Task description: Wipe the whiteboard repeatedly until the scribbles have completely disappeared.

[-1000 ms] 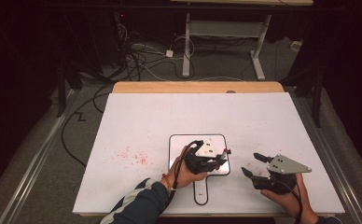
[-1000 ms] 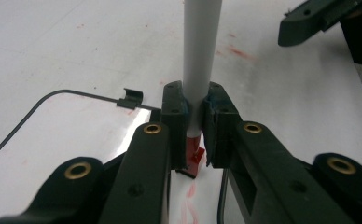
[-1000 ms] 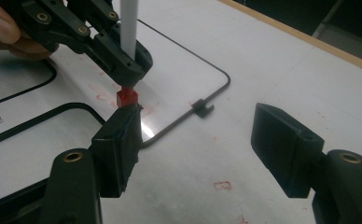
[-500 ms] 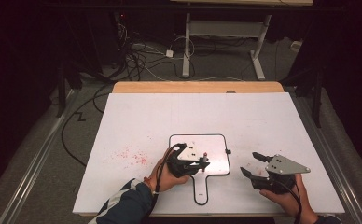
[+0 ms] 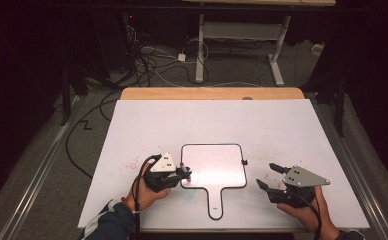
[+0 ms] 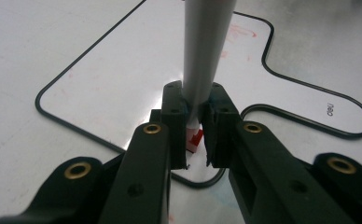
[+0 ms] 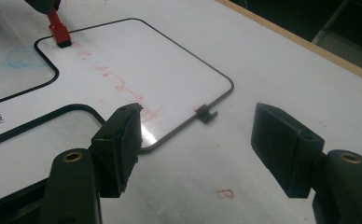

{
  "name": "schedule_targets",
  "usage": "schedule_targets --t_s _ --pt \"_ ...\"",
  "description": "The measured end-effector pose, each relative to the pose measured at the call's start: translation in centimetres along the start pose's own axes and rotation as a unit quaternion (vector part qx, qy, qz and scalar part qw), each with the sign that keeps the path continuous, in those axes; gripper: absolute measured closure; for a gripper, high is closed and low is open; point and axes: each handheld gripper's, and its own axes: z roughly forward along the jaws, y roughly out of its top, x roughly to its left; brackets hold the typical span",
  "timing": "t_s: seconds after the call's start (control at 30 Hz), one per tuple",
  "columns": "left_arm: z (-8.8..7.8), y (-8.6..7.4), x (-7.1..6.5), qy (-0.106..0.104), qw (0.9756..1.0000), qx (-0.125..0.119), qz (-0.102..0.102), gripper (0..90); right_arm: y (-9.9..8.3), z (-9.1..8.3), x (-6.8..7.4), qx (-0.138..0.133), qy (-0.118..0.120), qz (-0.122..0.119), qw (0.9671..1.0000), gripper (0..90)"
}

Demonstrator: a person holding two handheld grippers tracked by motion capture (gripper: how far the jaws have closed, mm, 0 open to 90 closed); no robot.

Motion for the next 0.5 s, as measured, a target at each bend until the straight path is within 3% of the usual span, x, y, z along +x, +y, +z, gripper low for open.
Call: schedule_targets --t_s 0.13,0.3,0.5 --pt "-0.1 -0.1 0.0 0.005 1.0000 0.000 0.005 78.4 0.0 0.1 0.0 0.001 0.001 -0.001 1.0000 33.7" --pt "1.0 0.6 0.0 0.015 0.9997 -0.004 0.018 78.6 -0.1 0.3 0.0 0.005 0.002 -0.001 1.0000 33.9" --pt "2.6 1.7 0.0 0.001 0.9998 -0.011 0.018 78.6 -0.1 0.3 0.1 0.007 0.003 -0.001 1.0000 34.0"
